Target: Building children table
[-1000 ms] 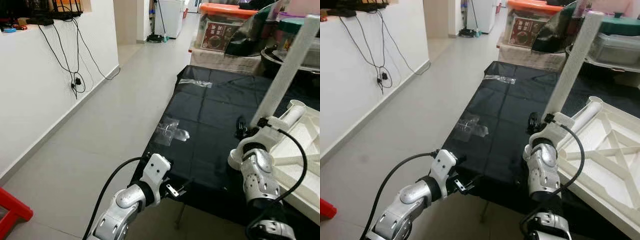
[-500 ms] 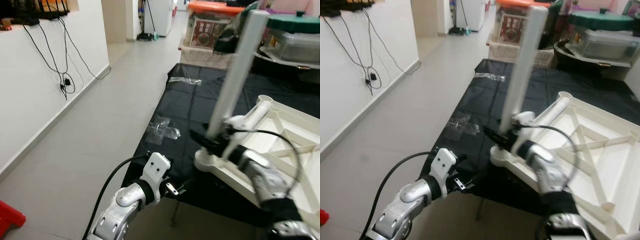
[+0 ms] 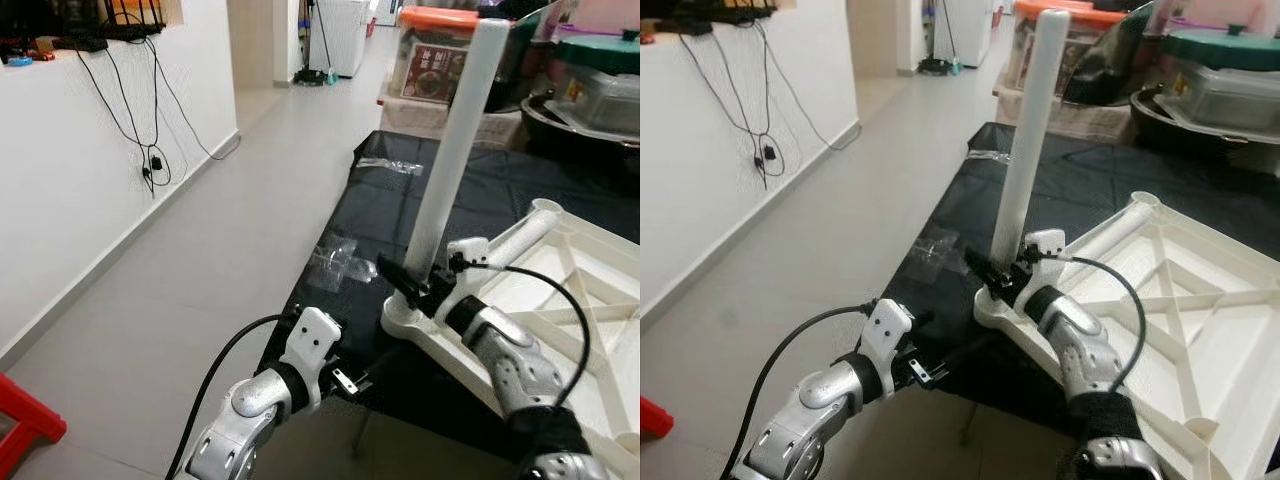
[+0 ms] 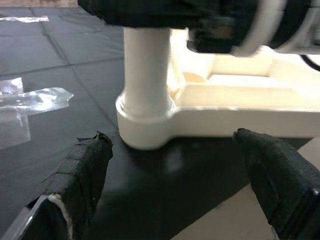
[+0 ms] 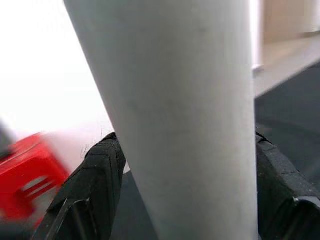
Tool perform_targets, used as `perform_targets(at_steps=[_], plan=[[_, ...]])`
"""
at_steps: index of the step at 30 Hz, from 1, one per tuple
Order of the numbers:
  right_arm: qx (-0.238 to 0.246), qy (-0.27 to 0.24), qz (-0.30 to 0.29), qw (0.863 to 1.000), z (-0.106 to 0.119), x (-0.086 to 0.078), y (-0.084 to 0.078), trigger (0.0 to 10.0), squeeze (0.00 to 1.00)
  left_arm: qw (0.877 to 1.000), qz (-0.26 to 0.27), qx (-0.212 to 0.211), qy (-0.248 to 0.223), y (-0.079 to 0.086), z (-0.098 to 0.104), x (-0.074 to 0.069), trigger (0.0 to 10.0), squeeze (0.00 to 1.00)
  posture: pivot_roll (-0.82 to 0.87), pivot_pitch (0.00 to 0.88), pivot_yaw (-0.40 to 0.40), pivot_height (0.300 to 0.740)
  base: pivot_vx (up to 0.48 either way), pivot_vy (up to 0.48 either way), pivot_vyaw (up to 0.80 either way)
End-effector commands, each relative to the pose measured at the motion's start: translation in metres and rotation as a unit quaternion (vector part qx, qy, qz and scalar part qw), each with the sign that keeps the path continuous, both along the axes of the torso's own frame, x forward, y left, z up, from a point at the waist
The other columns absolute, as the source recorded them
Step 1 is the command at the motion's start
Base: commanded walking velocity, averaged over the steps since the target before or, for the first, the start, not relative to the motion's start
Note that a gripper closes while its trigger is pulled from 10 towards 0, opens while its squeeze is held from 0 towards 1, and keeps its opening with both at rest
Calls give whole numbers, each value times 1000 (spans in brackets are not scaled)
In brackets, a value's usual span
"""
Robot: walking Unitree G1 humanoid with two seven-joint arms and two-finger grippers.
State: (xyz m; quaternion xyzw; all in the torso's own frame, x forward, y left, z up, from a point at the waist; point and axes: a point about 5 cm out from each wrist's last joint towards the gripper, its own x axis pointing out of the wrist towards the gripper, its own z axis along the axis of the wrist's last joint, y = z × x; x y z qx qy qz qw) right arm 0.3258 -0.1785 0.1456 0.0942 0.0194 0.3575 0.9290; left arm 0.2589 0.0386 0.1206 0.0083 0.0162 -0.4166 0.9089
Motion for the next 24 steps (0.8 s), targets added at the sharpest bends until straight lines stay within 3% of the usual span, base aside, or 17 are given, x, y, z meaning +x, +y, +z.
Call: perform_targets(at_steps=[1, 8, 9, 10, 11, 12, 13, 14, 16, 17, 19, 20, 21, 22, 23, 24], plan=[[-6, 6, 72, 997, -6, -6, 18, 10000, 0, 1000, -2, 1, 2, -1, 0, -1, 10000, 0, 143, 0, -68, 740, 0, 0, 0], [-29, -3, 82, 996, -4, 0, 24, 10000, 0, 1000, -3, 2, 1, -1, 0, -1, 10000, 0, 149, 0, -72, 740, 0, 0, 0], [-33, -12, 66, 997, 0, 6, 24, 4314, 0, 1000, -3, 2, 0, -1, 0, -1, 10000, 0, 149, 0, -72, 740, 0, 0, 0], [-33, -12, 66, 997, 0, 6, 24, 4314, 0, 1000, -3, 2, 0, -1, 0, -1, 10000, 0, 149, 0, -72, 740, 0, 0, 0], [-28, -14, 36, 999, 4, 13, 22, 0, 0, 1000, -3, 2, 0, -1, 0, -1, 10000, 0, 149, 0, -72, 740, 0, 0, 0], [-27, -20, -3, 999, 8, 19, 19, 0, 0, 1000, -3, 2, 0, -1, 0, -1, 10000, 0, 151, 0, -75, 740, 0, 0, 0], [-27, -20, -3, 999, 8, 19, 19, 0, 0, 1000, -3, 2, 0, -1, 0, -1, 10000, 0, 151, 0, -75, 740, 0, 0, 0], [-23, -20, -50, 998, 12, 25, 13, 0, 0, 1000, -3, 2, 0, -1, 0, -1, 10000, 0, 149, 0, -75, 740, 0, 0, 0], [-23, -20, -50, 998, 12, 25, 13, 0, 0, 1000, -3, 2, 0, -1, 0, -1, 10000, 0, 149, 0, -75, 740, 0, 0, 0], [-17, -22, -98, 995, 15, 29, 8, 0, 0, 1000, -3, 2, 0, -1, 0, -2, 10000, 0, 149, 0, -75, 740, 0, 0, 0], [-14, -13, -233, 972, 17, 37, -10, 0, 0, 1000, -2, 1, 1, 0, 1, -2, 10000, 0, 145, 0, -73, 740, 0, 0, 0], [-15, -4, -316, 949, 15, 38, -23, 0, 0, 1000, -2, 1, 1, 0, 0, -2, 10000, 0, 145, 0, -73, 740, 0, 0, 0], [-15, -4, -316, 949, 15, 38, -23, 0, 0, 1000, -2, 1, 1, 0, 0, -2, 10000, 0, 145, 0, -73, 740, 0, 0, 0], [-12, 18, -428, 904, 10, 35, -41, 0, 0, 1000, -2, 2, 1, 0, 1, -1, 10000, 0, 142, 0, -70, 740, 0, 0, 0], [-12, 33, -500, 866, 6, 30, -53, 0, 0, 1000, -2, 2, 1, 0, 1, -1, 10000, 0, 142, 0, -70, 740, 0, 0, 0], [-12, 33, -500, 866, 6, 30, -53, 0, 0, 1000, -2, 2, 1, 0, 1, -1, 10000, 0, 142, 0, -70, 740, 0, 0, 0]])
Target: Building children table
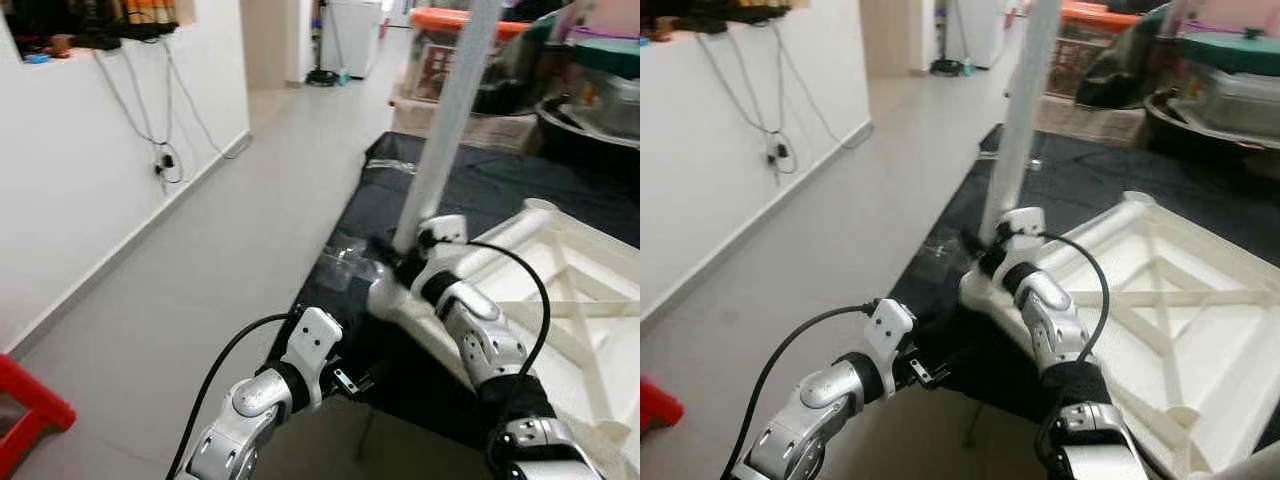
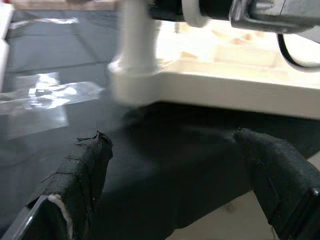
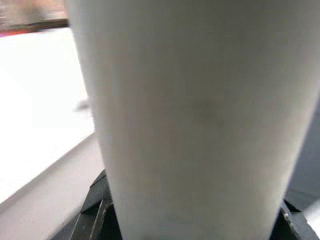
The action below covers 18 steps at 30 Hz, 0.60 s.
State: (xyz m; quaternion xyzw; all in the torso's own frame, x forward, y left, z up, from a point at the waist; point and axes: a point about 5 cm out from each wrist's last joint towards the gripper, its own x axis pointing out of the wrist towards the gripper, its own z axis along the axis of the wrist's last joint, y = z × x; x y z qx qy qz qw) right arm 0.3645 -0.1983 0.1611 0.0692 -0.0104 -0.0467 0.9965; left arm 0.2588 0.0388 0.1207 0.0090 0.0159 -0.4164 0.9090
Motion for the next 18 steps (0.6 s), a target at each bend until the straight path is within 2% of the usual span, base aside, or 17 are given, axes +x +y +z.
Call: perform_targets(at_steps=[1, 2, 3, 5, 11, 12, 13, 14, 15, 16, 18], plan=[[20, 27, -203, 979, -13, -18, -46, 0, 0, 1000, -2, 1, 1, -1, 0, -1, 10000, 0, 141, 0, -69, 740, 0, 0, 0], [25, 30, -270, 962, -16, -28, -51, 0, 0, 1000, -3, 1, 1, -1, 0, -1, 10000, 0, 145, 0, -73, 740, 0, 0, 0], [25, 30, -270, 962, -16, -28, -51, 0, 0, 1000, -3, 1, 1, -1, 0, -1, 10000, 0, 145, 0, -73, 740, 0, 0, 0], [38, 31, -328, 944, -19, -38, -52, 0, 0, 1000, -3, 1, 0, -1, 0, -1, 10000, 0, 143, 0, -70, 740, 0, 0, 0], [50, 35, -342, 938, -19, -36, -39, 0, 0, 1000, -3, 1, 0, -2, 0, -1, 10000, 0, 143, 0, -70, 740, 0, 0, 0], [58, 33, -315, 947, -19, -31, -32, 10000, 0, 1000, -3, 1, -1, -2, 0, -1, 10000, 0, 143, 0, -72, 740, 0, 0, 0], [55, 25, -291, 955, -17, -28, -25, 10000, 302, 1000, -3, 1, -1, -2, 0, -1, 10000, 0, 143, 0, -72, 740, 0, 0, 0], [52, 20, -276, 959, -16, -26, -22, 10000, 1000, 1000, -3, 1, -1, -2, 0, -1, 10000, 0, 143, 0, -72, 740, 0, 0, 0], [52, 20, -276, 959, -16, -26, -22, 10000, 1000, 1000, -3, 1, -1, -2, 0, -1, 10000, 0, 143, 0, -72, 740, 0, 0, 0], [46, -6, -234, 971, -12, -22, -11, 10000, 1000, 1000, -3, 1, -1, -2, 0, -1, 10000, 0, 143, 0, -74, 740, 0, 0, 0], [40, -15, -225, 973, -11, -21, -9, 10000, 1000, 1000, -3, 1, -1, -2, 0, -1, 10000, 0, 143, 0, -74, 740, 0, 0, 0]])
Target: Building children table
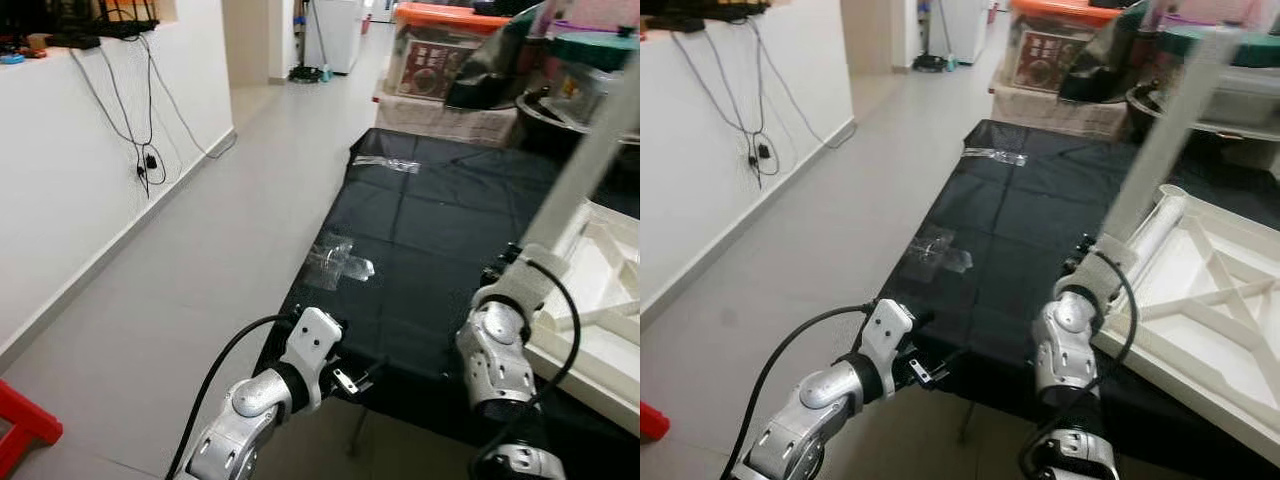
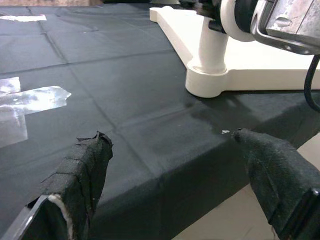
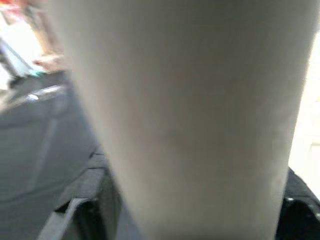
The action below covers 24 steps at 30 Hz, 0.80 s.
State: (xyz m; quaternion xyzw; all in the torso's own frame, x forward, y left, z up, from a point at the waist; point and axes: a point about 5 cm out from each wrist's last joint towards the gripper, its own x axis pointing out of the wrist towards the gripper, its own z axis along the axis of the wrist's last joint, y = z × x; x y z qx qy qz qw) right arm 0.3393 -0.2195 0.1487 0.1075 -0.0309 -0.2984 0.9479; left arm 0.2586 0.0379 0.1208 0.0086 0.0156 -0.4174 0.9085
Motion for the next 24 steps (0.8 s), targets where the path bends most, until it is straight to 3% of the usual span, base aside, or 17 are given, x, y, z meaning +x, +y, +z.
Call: perform_targets(at_steps=[1, 5, 8, 9, 10, 12, 13, 14, 15, 16, 17, 18, 20, 21, 24], plan=[[-11, -14, 33, 999, 3, 4, 13, 10000, 0, 1000, -2, 1, 0, -1, 0, -1, 10000, 0, 143, 0, -74, 740, 0, 0, 0], [6, -56, 66, 996, 10, 5, 2, 10000, 0, 1000, -2, 1, -1, -1, 1, -1, 10000, 0, 142, 0, -73, 740, 0, 0, 0], [6, -59, 68, 996, 11, 5, 1, 10000, 0, 1000, -2, 1, -1, -1, 1, -1, 10000, 0, 142, 0, -73, 740, 0, 0, 0], [0, -68, 106, 992, 16, 8, -4, 10000, 0, 1000, -2, 1, -1, -1, 1, -1, 10000, 0, 142, 0, -74, 740, 0, 0, 0], [0, -68, 106, 992, 16, 8, -4, 10000, 0, 1000, -2, 1, -1, -1, 1, -1, 10000, 0, 142, 0, -74, 740, 0, 0, 0], [-23, -77, 193, 978, 26, 12, -16, 10000, 0, 1000, -2, 1, -1, -1, 1, -1, 10000, 0, 138, 0, -72, 740, 0, 0, 0], [-23, -77, 193, 978, 26, 12, -16, 10000, 0, 1000, -2, 1, -1, -1, 1, -1, 10000, 0, 138, 0, -72, 740, 0, 0, 0], [-27, -81, 250, 964, 31, 15, -20, 10000, 0, 1000, -2, 1, -1, -1, 1, -1, 10000, 0, 140, 0, -71, 740, 0, 0, 0], [-27, -81, 250, 964, 31, 15, -20, 10000, 0, 1000, -2, 1, -1, -1, 1, -1, 10000, 0, 140, 0, -71, 740, 0, 0, 0], [-25, -84, 320, 943, 36, 16, -18, 10000, 0, 1000, -2, 1, -1, -1, 1, -1, 10000, 0, 140, 0, -71, 740, 0, 0, 0], [-29, -85, 424, 901, 43, 15, -9, 10000, 0, 1000, -3, 2, -1, -1, 1, 0, 10000, 0, 139, 0, -70, 740, 0, 0, 0], [-29, -85, 424, 901, 43, 15, -9, 10000, 0, 1000, -3, 2, -1, -1, 1, 0, 10000, 0, 139, 0, -70, 740, 0, 0, 0], [-49, -74, 494, 865, 46, 13, 1, 10000, 0, 1000, -3, 2, -1, -1, 1, 0, 10000, 0, 139, 0, -70, 740, 0, 0, 0], [-49, -74, 494, 865, 46, 13, 1, 10000, 0, 1000, -3, 2, -1, -1, 1, 0, 10000, 0, 139, 0, -70, 740, 0, 0, 0], [-80, -49, 596, 798, 45, 10, 20, 10000, 0, 1000, -3, 2, -2, -1, 1, 0, 10000, 0, 139, 0, -70, 740, 0, 0, 0]])
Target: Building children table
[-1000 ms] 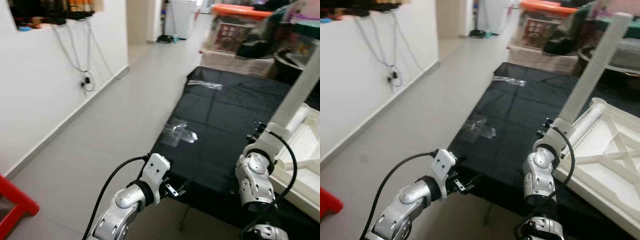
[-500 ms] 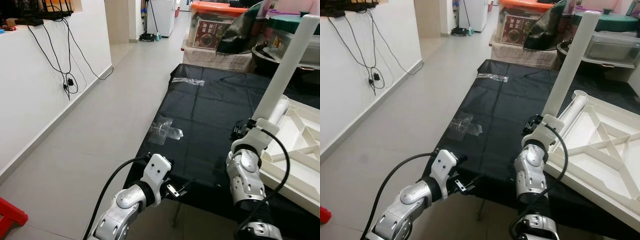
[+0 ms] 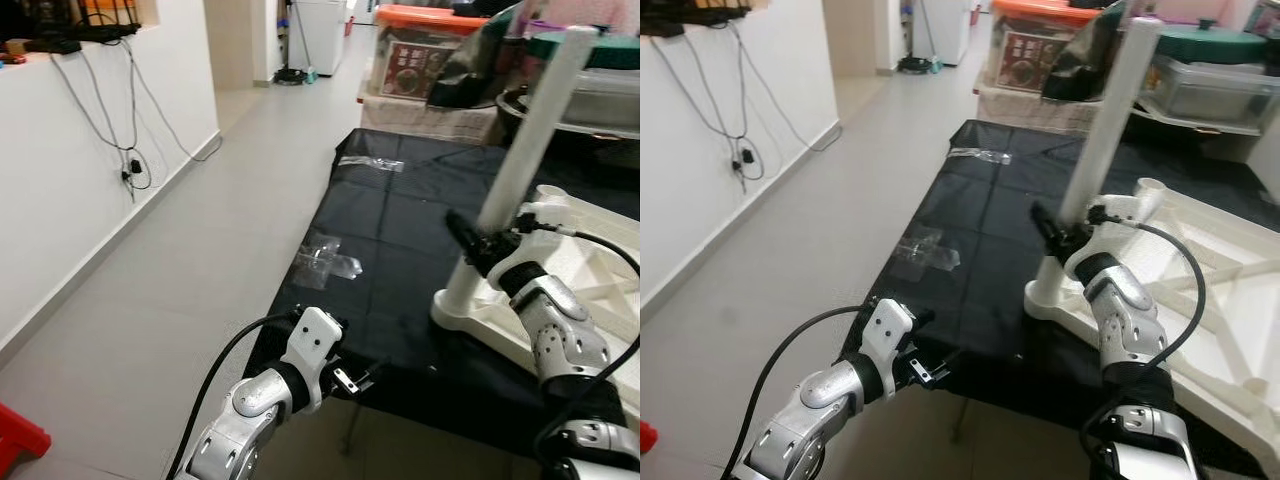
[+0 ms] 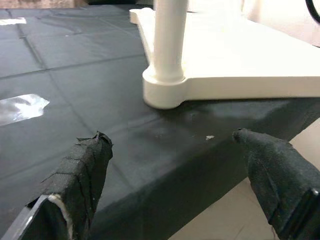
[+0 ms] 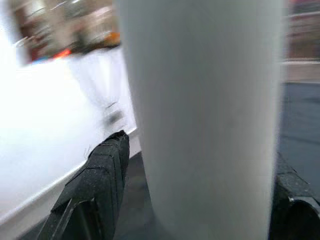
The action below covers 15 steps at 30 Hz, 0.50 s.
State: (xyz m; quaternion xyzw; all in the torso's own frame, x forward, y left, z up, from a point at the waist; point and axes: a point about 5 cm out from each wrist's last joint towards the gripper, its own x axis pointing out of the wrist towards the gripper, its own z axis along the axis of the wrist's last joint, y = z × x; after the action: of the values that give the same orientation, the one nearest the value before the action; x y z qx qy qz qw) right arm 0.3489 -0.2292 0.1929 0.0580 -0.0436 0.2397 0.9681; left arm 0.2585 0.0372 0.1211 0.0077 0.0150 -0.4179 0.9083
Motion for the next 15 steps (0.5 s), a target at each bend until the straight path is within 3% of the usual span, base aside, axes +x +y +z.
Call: perform_targets(at_steps=[1, 9, 10, 11, 14, 15], plan=[[-31, 6, 134, 991, 0, -1, 35, 10000, 0, 1000, -3, 3, -2, -1, 1, 0, 10000, 0, 139, 0, -70, 740, 0, 0, 0], [-40, 27, 272, 961, -6, -11, 53, 10000, 0, 1000, -2, 3, -2, -1, 1, -1, 10000, 0, 157, 0, -83, 740, 0, 0, 0], [-41, 29, 285, 957, -6, -12, 56, 5412, 0, 1000, -2, 3, -2, -1, 1, -2, 10000, 0, 157, 0, -85, 740, 0, 0, 0], [-42, 31, 291, 955, -7, -12, 57, 0, 0, 1000, -2, 3, -2, -1, 1, -2, 10000, 0, 157, 0, -85, 740, 0, 0, 0], [-56, 25, 273, 960, -9, -9, 58, 0, 0, 1000, -2, 3, -2, -1, 1, -2, 10000, 0, 157, 0, -85, 740, 0, 0, 0], [-63, 20, 236, 970, -10, -4, 55, 0, 0, 1000, -1, 3, -2, -1, 1, -2, 10000, 0, 157, 0, -85, 740, 0, 0, 0]])
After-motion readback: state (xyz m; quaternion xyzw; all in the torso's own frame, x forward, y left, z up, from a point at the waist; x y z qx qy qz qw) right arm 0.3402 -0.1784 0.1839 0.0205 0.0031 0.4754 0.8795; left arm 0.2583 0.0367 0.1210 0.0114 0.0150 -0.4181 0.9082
